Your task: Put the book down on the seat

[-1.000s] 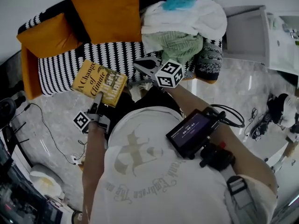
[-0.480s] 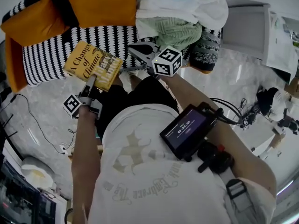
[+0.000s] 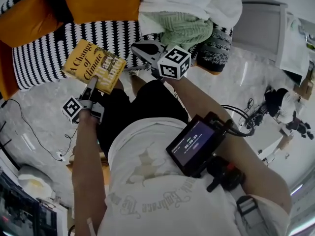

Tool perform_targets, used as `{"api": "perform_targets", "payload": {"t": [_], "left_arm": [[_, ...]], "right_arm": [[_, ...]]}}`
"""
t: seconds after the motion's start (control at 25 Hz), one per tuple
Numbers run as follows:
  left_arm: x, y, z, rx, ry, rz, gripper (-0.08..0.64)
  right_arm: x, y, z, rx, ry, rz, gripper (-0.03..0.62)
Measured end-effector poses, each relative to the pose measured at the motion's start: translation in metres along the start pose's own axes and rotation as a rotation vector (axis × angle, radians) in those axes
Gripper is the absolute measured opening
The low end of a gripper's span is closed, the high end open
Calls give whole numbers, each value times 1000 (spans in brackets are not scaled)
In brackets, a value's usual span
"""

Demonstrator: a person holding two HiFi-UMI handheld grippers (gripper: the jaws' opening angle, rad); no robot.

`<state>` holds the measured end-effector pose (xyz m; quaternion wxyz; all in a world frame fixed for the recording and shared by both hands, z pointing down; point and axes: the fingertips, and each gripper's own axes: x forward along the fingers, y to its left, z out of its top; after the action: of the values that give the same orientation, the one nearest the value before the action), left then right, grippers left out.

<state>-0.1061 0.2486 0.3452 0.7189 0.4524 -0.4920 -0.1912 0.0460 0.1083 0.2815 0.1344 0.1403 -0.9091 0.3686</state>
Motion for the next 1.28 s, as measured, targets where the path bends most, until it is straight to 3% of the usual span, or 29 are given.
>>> {"api": "perform_targets", "payload": {"t": [0.2, 0.36, 0.6, 0.92, 1.28], "left_arm": [[20, 5, -1, -44, -13, -18, 144], [39, 10, -1, 1, 14, -31, 144], [64, 38, 5, -42, 15, -17, 144], [95, 72, -1, -6, 28, 71, 144], [122, 96, 7, -39, -28, 1, 144]], "right_arm": [[6, -13, -15, 11, 25, -7, 14], [10, -26, -24, 26, 25, -18, 14], [18, -52, -41, 53, 15, -54, 14], [14, -75, -61, 102, 22, -84, 14], [19, -93, -99, 138, 49, -108, 14]]}}
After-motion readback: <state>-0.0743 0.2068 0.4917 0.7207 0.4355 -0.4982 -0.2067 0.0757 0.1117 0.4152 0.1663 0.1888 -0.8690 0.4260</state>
